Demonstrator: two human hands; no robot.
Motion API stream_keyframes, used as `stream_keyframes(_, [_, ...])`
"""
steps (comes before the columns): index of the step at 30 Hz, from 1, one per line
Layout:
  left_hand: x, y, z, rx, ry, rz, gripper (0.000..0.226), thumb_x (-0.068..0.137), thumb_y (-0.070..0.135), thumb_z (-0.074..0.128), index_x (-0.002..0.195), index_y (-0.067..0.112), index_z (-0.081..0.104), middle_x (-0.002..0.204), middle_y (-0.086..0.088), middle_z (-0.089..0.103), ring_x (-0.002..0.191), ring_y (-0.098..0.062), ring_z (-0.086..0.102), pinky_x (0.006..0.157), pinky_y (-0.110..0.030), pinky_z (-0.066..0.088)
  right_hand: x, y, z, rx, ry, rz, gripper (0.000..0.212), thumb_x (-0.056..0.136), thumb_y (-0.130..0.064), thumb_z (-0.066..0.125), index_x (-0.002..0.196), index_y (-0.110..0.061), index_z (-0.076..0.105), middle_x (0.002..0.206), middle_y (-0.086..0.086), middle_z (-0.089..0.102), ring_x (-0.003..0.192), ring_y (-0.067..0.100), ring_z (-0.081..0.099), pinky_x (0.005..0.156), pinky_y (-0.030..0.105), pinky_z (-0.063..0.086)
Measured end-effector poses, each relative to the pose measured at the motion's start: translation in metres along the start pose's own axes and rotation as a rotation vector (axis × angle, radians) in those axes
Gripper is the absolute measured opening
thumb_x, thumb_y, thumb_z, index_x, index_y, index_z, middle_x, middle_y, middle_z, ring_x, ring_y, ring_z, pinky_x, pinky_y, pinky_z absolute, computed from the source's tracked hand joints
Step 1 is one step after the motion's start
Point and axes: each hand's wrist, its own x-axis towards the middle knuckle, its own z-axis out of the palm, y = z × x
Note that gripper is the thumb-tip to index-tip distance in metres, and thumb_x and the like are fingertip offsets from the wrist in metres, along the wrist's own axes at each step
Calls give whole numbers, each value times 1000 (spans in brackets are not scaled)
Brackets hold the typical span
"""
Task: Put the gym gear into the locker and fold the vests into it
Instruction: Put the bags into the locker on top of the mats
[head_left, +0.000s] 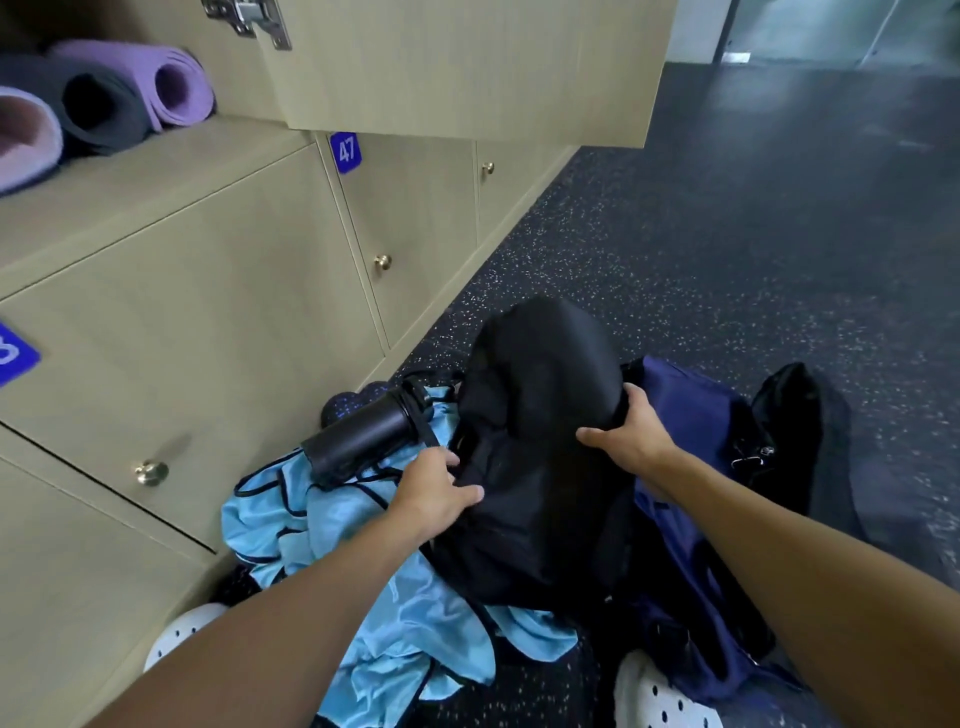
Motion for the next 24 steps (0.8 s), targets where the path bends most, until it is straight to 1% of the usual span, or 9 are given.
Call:
stream_keyframes(3, [-5,3,0,-12,24,79,14,82,21,77,95,16,73,98,-3,72,98,-18,68,88,-37,55,-2,1,2,-79,23,2,92,80,-20,81,152,-18,23,145,11,41,129,31,45,108,45,42])
stream_keyframes(6, [-13,10,1,-66,20,164,6,88,15,71,94,14,72,78,5,69,82,-12,66,81,-29,53,-9,-4,4,-458,175,-2,73,80,-29,75,143,-22,38,146,10,29,136,33,27,108,47,30])
stream_keyframes(9, [-14,15,4,-91,-24,209,26,90,20,71,115,12,70,77,8,65,74,-6,60,79,-24,49,-14,-5,9,-535,184,-114,62,82,-41,72,136,-25,48,147,4,36,137,29,28,109,44,26])
stream_keyframes(13, [-10,16,10,-93,-48,147,49,90,42,68,134,25,56,129,3,51,124,-17,50,101,-30,41,-15,-6,24,-438,91,-168,68,82,-55,70,139,-24,48,142,2,50,136,25,38,111,43,31])
stream_keyframes(15, [-5,13,15,-111,-77,93,65,89,48,67,144,25,42,142,2,43,135,-20,43,103,-29,37,-13,-6,33,-360,38,-168,74,81,-59,69,141,-25,44,141,0,50,136,24,39,111,45,32])
stream_keyframes(18, [7,6,23,-277,-137,-34,94,72,65,71,147,26,29,141,8,47,129,-21,52,107,-33,42,-7,-5,45,-281,-33,-148,79,79,-60,71,143,-25,41,140,-1,50,134,23,43,111,48,33])
stream_keyframes(21, [20,0,29,-343,-16,-86,113,52,71,72,146,22,33,130,2,61,115,-20,63,101,-41,51,-1,0,54,-262,-83,-136,84,77,-58,74,145,-25,37,141,-2,49,134,22,42,112,47,32])
stream_keyframes(22, [25,-2,30,-337,-2,-91,105,54,69,74,141,19,42,123,1,65,110,-20,66,98,-42,53,0,1,57,-278,-84,-137,84,78,-58,73,146,-25,36,141,-2,48,134,22,41,112,47,30])
stream_keyframes(24, [28,3,31,-350,-17,-63,63,68,53,80,117,15,64,103,-4,74,94,-22,72,89,-47,58,2,5,61,-277,-84,-134,83,78,-56,74,146,-25,36,141,-3,48,134,21,41,112,46,29])
